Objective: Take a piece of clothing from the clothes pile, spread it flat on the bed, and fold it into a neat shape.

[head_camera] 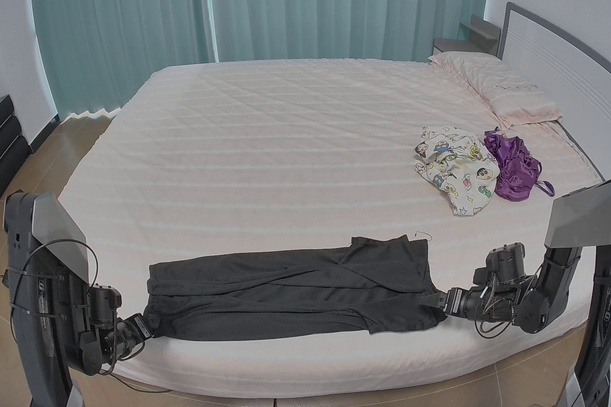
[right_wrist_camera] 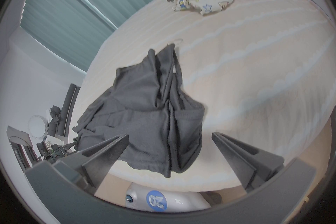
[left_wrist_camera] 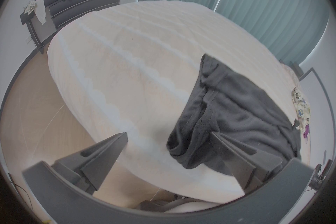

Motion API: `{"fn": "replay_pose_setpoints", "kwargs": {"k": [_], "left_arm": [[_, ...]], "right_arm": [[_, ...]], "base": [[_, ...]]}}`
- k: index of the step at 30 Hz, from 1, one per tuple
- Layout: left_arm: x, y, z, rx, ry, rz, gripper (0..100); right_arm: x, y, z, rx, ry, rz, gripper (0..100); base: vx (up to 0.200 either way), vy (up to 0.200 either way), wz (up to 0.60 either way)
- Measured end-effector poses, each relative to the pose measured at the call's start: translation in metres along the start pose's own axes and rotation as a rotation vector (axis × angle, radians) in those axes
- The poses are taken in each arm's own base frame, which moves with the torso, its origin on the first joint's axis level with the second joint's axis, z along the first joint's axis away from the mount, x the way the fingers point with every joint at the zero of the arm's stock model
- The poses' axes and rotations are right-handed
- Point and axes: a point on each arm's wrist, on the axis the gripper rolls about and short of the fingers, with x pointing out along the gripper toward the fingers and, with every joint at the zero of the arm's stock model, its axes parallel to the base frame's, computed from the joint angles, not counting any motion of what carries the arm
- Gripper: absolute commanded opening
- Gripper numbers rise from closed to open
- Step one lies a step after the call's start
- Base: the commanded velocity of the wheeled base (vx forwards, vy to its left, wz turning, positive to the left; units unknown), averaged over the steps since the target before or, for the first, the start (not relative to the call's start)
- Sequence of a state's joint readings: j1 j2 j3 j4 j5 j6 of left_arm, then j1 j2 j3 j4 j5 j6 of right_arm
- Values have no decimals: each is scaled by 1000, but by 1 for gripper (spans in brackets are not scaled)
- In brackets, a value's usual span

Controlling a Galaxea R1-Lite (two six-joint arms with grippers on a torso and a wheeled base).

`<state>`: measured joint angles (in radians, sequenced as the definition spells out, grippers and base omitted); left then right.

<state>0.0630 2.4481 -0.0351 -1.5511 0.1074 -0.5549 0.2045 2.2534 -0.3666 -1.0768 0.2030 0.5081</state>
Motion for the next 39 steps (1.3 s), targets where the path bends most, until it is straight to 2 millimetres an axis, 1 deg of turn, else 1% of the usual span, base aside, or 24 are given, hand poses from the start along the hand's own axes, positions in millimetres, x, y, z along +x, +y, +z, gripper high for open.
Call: {"fn": "replay_pose_setpoints", "kwargs": {"k": [4,8,12,15,18,21,24,27,30,33,36,39], "left_arm": [[-9,0,16,-35,-51,-58,100],[-15,2,41,-86,-146,-119,100],[-13,-3,61,-111,-233,-165,100],[-6,-9,74,-138,-272,-191,100],[4,-12,80,-190,-228,-190,100],[11,-15,81,-258,-109,-193,100],[12,-18,81,-297,12,-217,100],[10,-22,84,-328,95,-252,100],[7,-26,91,-346,117,-297,100],[4,-33,99,-350,96,-358,100],[4,-35,103,-351,87,-370,100],[6,-38,102,-343,82,-362,100]], "right_arm": [[-7,2,12,15,-52,17,100],[-12,10,25,73,-118,57,100],[-13,21,35,124,-167,92,100],[-12,28,38,149,-184,110,100],[-10,33,37,155,-185,122,100],[-7,38,35,154,-181,127,100],[-5,40,33,152,-174,129,100],[-3,42,30,150,-165,130,100],[-1,44,27,148,-155,130,100],[1,46,24,144,-146,126,100],[5,46,21,142,-140,114,100],[7,46,19,140,-134,111,100]], "base": [[0,0,0],[0,0,0],[0,0,0],[0,0,0],[0,0,0],[0,0,0],[0,0,0],[0,0,0],[0,0,0],[0,0,0],[0,0,0],[0,0,0]]}}
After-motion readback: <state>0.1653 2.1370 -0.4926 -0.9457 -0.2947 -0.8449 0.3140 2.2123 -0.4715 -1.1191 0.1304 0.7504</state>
